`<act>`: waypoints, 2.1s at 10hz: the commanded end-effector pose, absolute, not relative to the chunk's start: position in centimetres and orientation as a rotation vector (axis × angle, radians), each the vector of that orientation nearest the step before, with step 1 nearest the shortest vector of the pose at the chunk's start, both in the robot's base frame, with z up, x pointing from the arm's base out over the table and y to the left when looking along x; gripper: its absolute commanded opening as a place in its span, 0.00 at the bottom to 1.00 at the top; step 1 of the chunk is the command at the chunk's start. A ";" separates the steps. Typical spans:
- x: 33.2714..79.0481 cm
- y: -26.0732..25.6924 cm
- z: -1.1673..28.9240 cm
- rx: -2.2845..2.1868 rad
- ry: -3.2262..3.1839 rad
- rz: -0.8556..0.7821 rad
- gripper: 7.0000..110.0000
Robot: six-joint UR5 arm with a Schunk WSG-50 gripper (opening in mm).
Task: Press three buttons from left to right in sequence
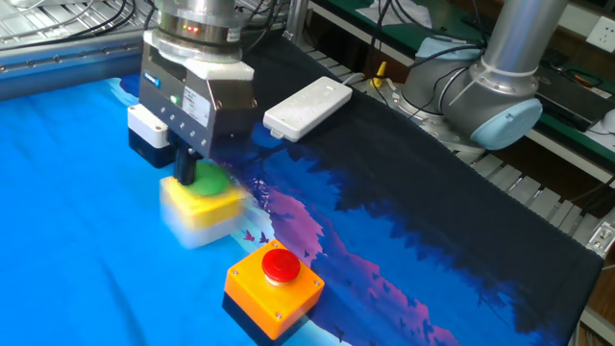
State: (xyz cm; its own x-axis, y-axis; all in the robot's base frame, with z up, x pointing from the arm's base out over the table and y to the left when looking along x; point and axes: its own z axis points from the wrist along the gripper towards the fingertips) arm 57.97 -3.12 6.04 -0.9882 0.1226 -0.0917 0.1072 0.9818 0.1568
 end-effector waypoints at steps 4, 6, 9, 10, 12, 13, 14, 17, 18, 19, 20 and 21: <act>57.1 -6.1 14.9 0.172 3.090 0.048 0.00; 57.6 -3.7 15.9 0.212 3.072 0.119 0.00; 58.1 -2.9 15.7 0.244 3.063 0.163 0.00; 58.3 -2.2 15.8 0.263 3.061 0.190 0.00; 58.4 -1.3 16.0 0.289 3.066 0.188 0.00; 58.5 -0.7 15.9 0.303 3.065 0.186 0.00; 58.7 -0.2 15.8 0.308 3.059 0.177 0.00; 59.1 0.2 15.8 0.368 3.042 0.183 0.00; 59.1 0.0 15.8 0.400 3.037 0.172 0.00; 59.2 -0.3 15.8 0.428 3.030 0.160 0.00; 59.5 -0.3 15.8 0.445 3.017 0.162 0.00; 59.7 -0.3 15.8 0.454 3.009 0.164 0.00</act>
State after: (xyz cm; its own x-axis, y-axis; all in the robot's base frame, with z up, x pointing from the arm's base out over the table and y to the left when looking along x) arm 59.18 -0.46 15.64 -0.9626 0.2630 -0.0651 0.2553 0.9609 0.1071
